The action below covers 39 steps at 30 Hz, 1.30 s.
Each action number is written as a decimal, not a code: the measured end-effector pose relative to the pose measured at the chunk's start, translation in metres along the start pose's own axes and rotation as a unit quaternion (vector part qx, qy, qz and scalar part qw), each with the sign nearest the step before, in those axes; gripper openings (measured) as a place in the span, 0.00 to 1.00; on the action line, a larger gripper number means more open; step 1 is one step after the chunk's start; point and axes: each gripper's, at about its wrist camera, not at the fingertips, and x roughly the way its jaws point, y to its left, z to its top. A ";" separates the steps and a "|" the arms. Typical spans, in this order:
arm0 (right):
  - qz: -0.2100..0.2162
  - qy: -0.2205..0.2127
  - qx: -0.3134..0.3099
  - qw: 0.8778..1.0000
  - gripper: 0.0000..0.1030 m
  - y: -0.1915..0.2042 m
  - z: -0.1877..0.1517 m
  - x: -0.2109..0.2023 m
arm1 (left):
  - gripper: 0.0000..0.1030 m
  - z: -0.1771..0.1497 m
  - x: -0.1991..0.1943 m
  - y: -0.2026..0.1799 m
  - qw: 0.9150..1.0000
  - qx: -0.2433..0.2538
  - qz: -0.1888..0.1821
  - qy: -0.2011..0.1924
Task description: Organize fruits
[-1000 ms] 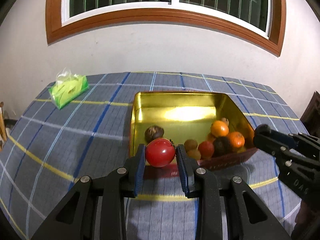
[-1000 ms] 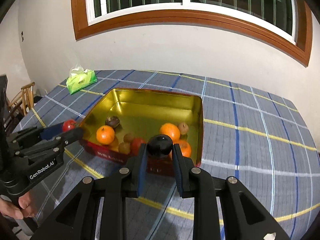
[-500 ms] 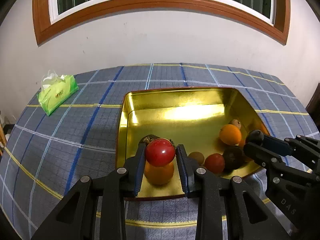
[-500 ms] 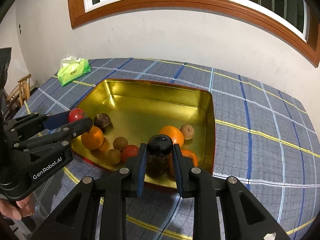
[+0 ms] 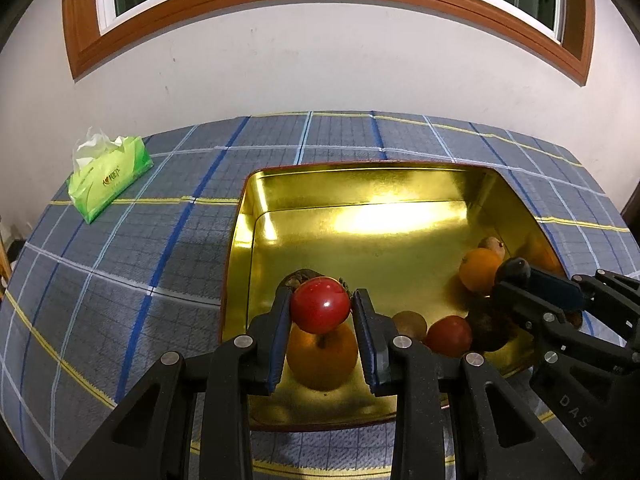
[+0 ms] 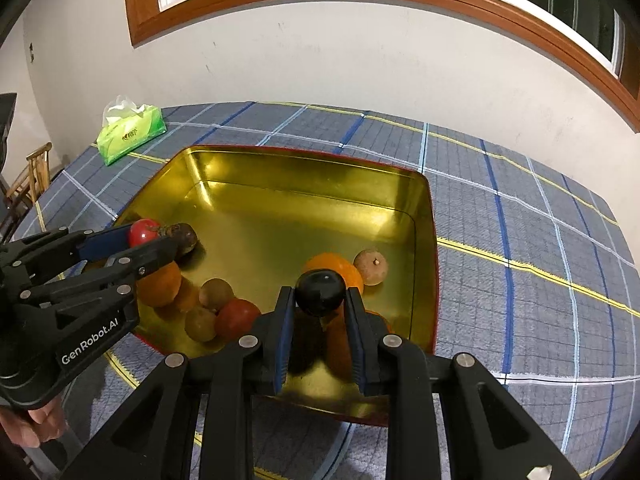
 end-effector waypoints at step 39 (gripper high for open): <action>-0.040 -0.026 0.015 0.999 0.71 0.003 -0.016 -0.062 | 0.55 -0.016 -0.049 0.004 0.999 -0.005 0.017 -0.030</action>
